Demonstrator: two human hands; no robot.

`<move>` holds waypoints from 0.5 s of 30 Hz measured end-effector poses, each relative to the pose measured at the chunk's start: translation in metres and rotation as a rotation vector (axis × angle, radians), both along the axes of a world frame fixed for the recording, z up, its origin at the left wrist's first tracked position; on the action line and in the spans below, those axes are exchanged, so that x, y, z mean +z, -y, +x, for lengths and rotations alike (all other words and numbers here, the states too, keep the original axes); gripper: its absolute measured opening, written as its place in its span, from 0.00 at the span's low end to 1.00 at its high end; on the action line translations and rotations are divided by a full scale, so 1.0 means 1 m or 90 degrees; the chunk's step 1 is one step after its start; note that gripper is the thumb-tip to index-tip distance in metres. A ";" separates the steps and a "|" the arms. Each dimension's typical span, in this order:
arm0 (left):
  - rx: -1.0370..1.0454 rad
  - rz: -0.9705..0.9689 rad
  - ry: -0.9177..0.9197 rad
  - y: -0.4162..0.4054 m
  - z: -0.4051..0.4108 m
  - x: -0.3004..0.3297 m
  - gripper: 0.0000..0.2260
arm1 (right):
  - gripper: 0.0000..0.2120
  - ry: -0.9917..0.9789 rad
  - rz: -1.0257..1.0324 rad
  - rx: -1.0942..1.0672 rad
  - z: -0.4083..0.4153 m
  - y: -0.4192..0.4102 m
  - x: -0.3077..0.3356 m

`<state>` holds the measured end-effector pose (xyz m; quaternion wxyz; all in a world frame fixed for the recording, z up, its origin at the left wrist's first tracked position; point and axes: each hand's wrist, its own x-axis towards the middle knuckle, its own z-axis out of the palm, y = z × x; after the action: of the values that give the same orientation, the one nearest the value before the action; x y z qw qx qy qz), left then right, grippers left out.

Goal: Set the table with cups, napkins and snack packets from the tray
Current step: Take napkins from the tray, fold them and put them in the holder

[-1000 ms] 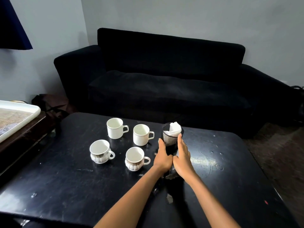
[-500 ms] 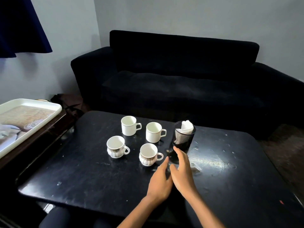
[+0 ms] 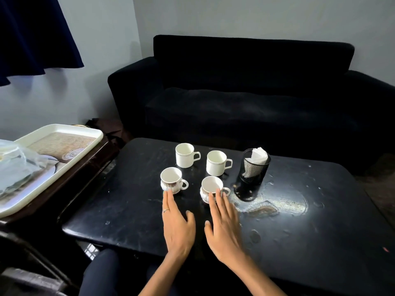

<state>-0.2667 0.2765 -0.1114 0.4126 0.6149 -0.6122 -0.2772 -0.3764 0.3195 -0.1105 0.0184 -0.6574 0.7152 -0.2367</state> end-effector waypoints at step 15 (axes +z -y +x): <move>-0.041 0.062 0.137 0.050 0.016 -0.006 0.37 | 0.39 -0.021 0.080 -0.035 0.007 0.013 -0.009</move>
<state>-0.2505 0.2262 -0.1172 0.3053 0.6405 -0.6580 -0.2521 -0.3696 0.3061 -0.1191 0.0413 -0.6388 0.7467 -0.1807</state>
